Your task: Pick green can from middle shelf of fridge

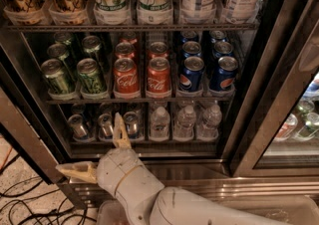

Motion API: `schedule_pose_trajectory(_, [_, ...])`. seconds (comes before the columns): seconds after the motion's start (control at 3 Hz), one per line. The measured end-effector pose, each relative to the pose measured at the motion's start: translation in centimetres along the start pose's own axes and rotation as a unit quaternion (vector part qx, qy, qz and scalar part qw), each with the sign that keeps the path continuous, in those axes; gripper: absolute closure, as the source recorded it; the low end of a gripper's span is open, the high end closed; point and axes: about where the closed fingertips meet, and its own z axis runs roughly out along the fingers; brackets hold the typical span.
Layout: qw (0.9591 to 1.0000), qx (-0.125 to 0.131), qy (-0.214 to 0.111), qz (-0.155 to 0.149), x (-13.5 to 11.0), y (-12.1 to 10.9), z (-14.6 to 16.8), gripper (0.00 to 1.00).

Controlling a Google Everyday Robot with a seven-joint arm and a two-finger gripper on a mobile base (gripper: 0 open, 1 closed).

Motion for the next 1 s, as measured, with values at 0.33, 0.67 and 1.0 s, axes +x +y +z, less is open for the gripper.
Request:
schedule_pose_trajectory(0.33, [1.0000, 0.000, 0.000, 0.000, 0.0, 0.0, 0.0, 0.00])
schedule_pose_trajectory(0.67, [1.0000, 0.004, -0.002, 0.006, 0.1, -0.4, 0.1, 0.00])
schedule_pose_trajectory(1.0, [0.9994, 0.015, -0.009, 0.031, 0.4, -1.9, 0.5, 0.00])
